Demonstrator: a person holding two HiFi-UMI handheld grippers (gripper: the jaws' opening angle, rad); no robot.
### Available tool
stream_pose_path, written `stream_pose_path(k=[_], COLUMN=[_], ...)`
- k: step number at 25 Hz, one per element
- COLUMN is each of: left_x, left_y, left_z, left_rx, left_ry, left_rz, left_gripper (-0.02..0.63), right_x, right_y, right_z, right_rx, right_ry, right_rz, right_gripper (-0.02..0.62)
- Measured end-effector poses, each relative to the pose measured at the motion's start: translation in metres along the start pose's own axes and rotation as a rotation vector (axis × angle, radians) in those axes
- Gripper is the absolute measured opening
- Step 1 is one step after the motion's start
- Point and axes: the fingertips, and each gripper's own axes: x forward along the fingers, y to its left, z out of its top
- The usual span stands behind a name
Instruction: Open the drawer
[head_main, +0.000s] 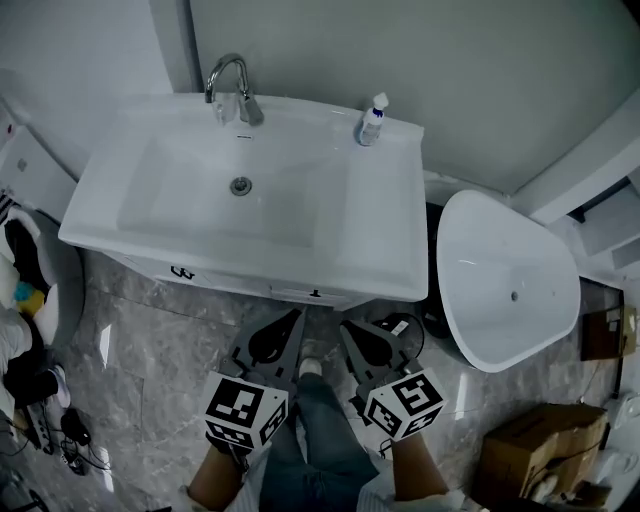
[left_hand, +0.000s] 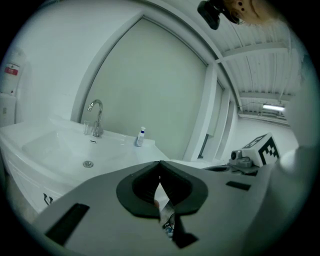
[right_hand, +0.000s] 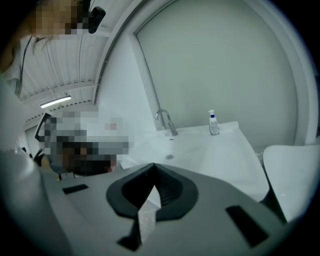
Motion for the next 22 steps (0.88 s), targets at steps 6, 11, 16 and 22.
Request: stream_pose_path(k=[6,11,16,22], left_x=[0.016,0.035,0.053,0.078], left_y=[0.009,0.02,0.032,0.045], left_z=[-0.035,-0.071,-0.108,-0.146], left_rx=[0.007,0.012,0.008,0.0], left_ry=[0.05,0.092,0.105,0.119], left_rz=[-0.035,-0.054,-0.071,-0.079], left_gripper=[0.017,0.017,0.017,0.017], right_x=[0.02,0.043,0.061,0.078], right_y=[-0.018,-0.038,-0.055,-0.075], right_z=[-0.028,-0.063,-0.096,-0.137], right_rx=[-0.06,-0.058,-0.002,0.012], right_ry=[0.037,0.083,0.087,0.089], right_rz=[-0.057,-0.072,-0.085,-0.093], right_gripper=[0.008,0.008,0.008,0.008])
